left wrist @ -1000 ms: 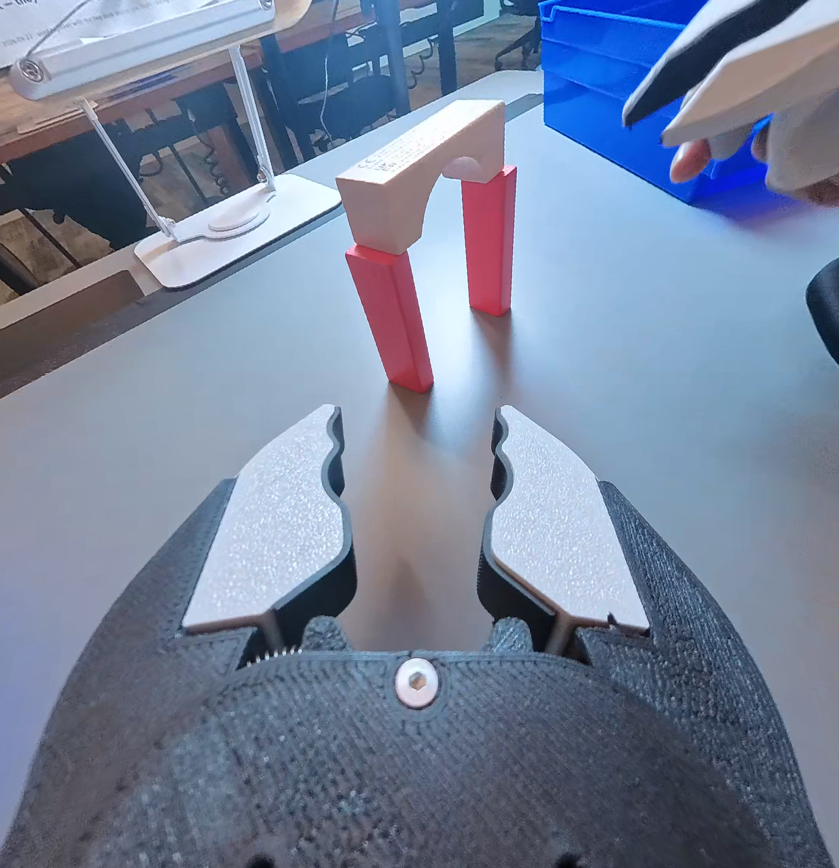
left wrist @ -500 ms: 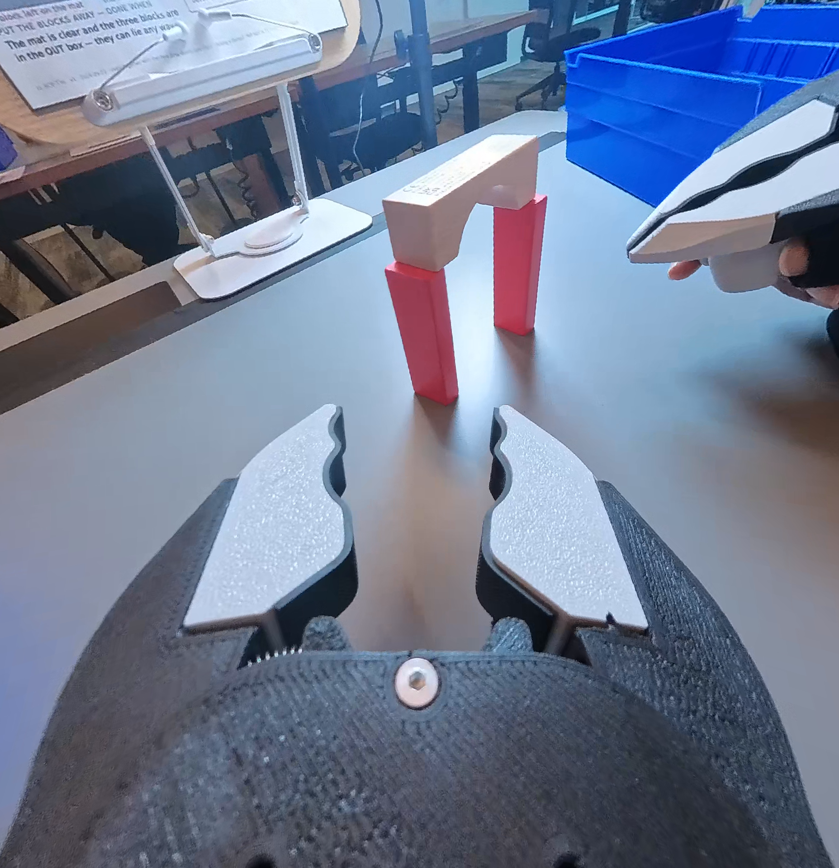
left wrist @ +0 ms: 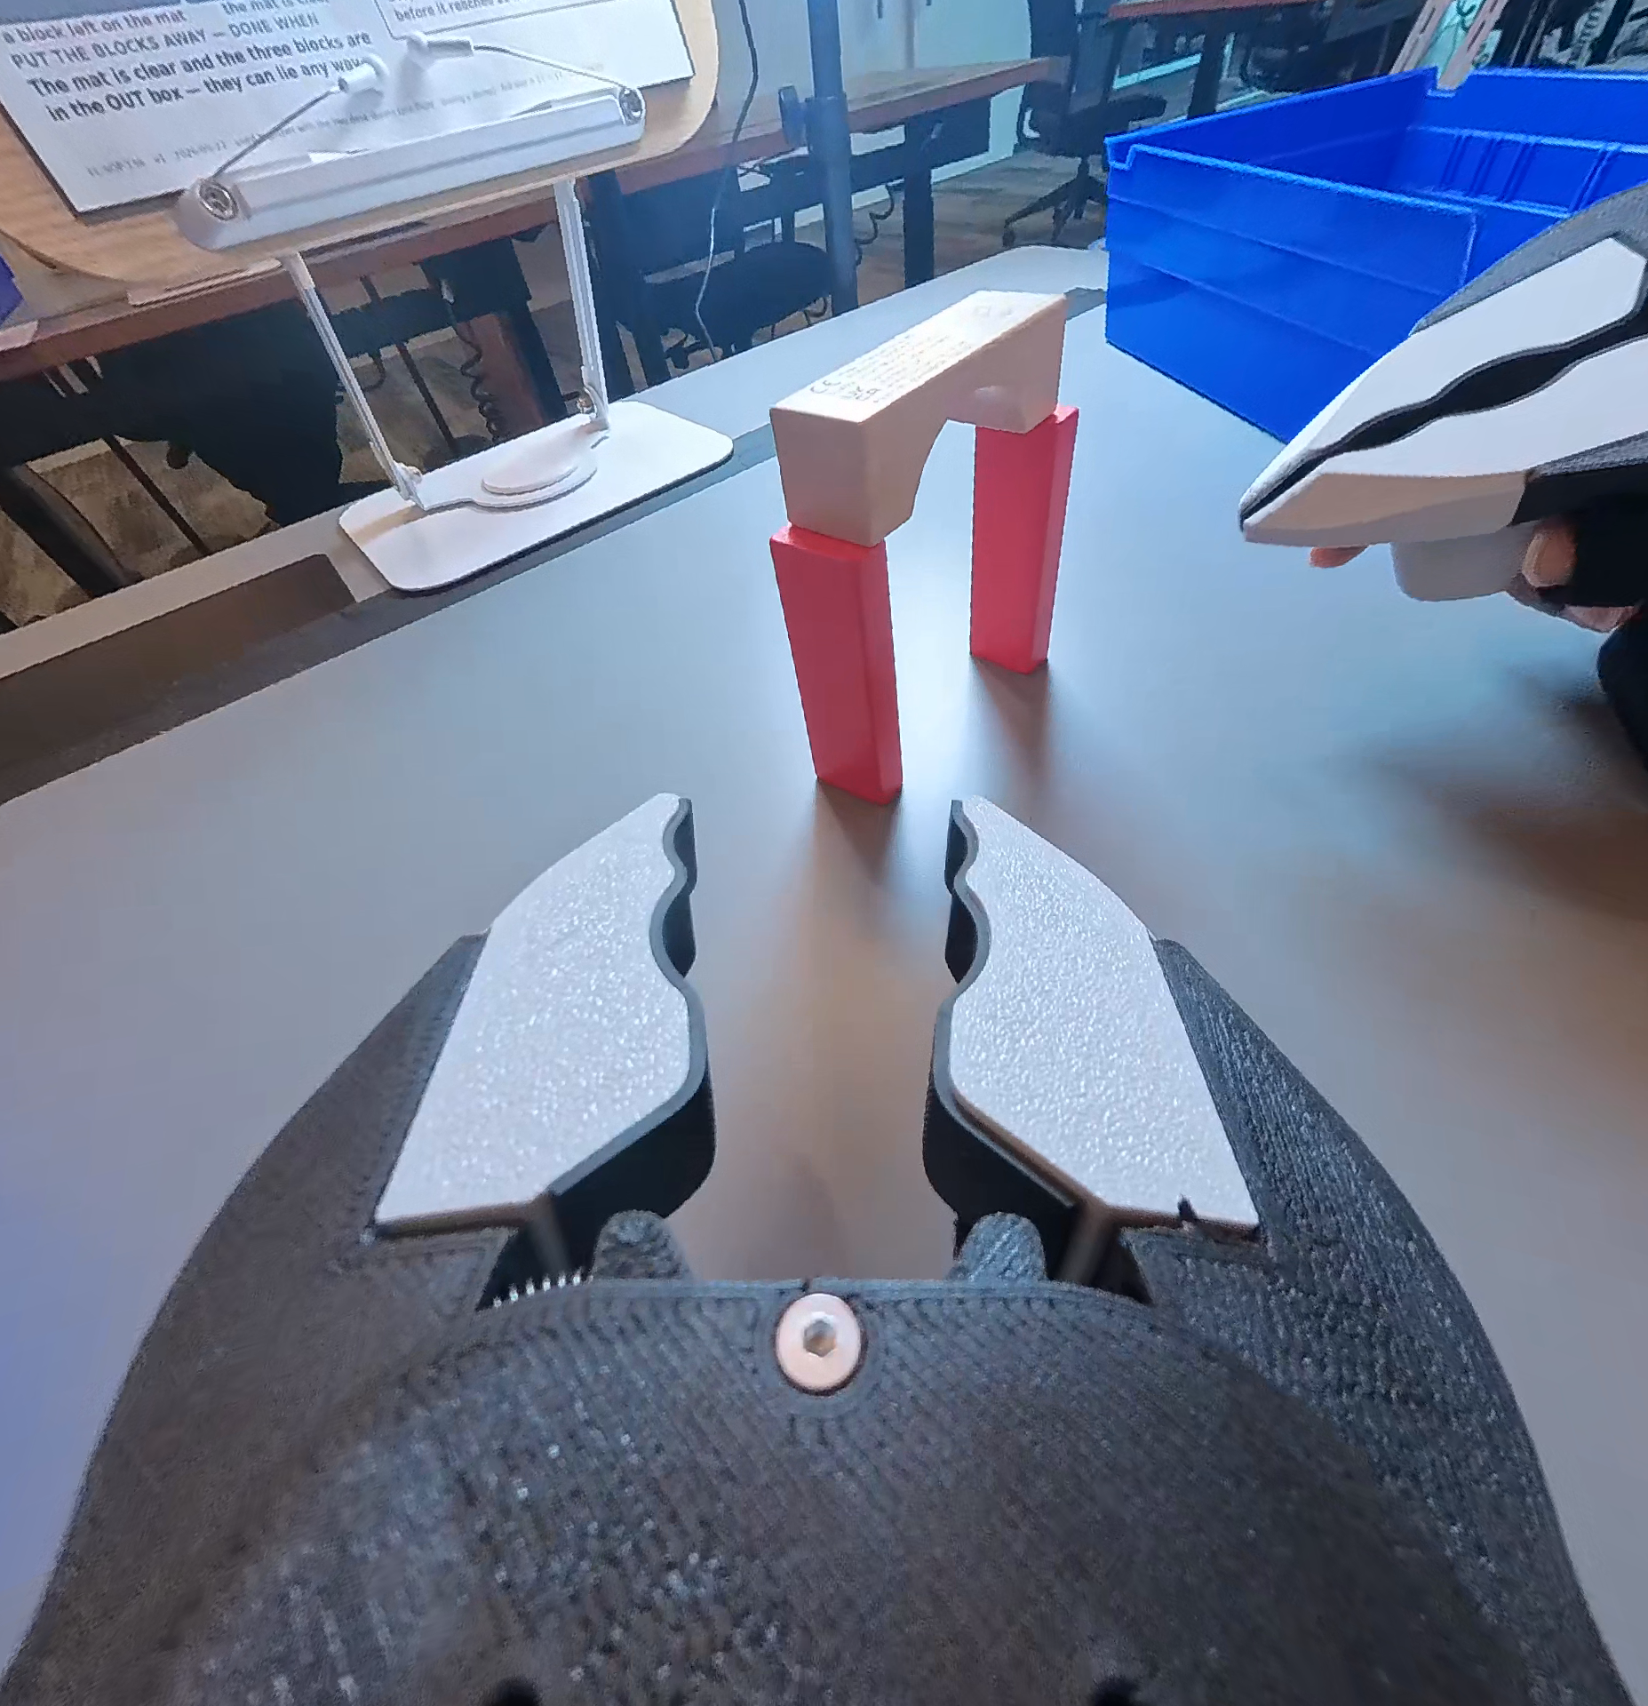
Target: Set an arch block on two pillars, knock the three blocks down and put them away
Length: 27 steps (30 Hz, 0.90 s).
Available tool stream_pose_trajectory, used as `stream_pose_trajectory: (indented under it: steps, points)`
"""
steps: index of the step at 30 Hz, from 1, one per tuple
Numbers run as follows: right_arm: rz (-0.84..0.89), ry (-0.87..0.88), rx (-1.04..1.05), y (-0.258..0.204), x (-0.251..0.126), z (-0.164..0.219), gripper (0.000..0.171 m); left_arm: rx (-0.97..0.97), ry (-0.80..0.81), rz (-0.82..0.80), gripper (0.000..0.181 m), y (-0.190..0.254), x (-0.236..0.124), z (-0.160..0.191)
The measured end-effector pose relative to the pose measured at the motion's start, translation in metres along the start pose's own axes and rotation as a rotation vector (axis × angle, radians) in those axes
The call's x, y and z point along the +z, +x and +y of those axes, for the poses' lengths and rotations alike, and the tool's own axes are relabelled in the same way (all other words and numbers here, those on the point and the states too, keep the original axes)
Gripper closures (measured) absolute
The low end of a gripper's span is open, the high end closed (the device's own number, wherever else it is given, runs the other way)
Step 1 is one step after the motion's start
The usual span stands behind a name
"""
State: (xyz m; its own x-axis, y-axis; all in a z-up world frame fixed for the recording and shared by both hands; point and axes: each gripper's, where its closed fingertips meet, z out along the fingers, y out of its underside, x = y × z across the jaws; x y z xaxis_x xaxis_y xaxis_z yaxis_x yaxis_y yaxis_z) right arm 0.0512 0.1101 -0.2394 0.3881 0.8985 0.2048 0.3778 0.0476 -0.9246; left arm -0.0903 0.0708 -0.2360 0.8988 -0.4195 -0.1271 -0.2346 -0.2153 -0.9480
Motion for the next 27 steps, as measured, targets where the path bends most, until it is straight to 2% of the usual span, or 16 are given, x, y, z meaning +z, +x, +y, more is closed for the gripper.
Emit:
stream_pose_trajectory:
  steps: [15, 16, 23, 27]
  points:
    - [0.036, -0.029, -0.023, 0.006, 0.001, 0.005, 0.170, 0.028, -0.042, 0.025, 0.121, 0.006, 0.002, 0.007]
    - [0.047, -0.029, -0.022, 0.007, 0.001, 0.005, 0.166, 0.030, -0.042, 0.024, 0.120, 0.006, 0.002, 0.007]
    - [0.061, -0.018, 0.056, 0.015, 0.002, 0.003, 0.105, 0.026, -0.049, 0.028, 0.119, 0.006, 0.002, 0.008]
    - [0.075, 0.010, 0.071, 0.019, 0.002, -0.002, 0.083, 0.027, -0.059, 0.037, 0.119, 0.007, 0.003, 0.010]
